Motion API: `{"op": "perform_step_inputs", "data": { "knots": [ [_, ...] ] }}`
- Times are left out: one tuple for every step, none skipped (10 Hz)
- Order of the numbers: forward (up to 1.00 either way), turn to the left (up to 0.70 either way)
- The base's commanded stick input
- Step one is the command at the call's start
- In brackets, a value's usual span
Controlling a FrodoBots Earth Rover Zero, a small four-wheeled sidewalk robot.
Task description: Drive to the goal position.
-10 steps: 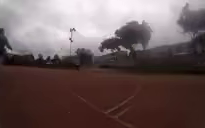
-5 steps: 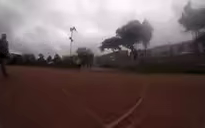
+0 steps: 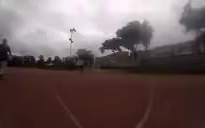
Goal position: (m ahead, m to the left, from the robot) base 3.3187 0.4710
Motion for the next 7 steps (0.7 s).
{"op": "perform_step_inputs", "data": {
  "knots": [
    [0.70,0.00],
    [0.70,0.00],
    [0.70,0.00],
    [0.70,0.00],
    [0.70,0.00],
    [0.70,0.00],
    [0.70,0.00]
  ]
}}
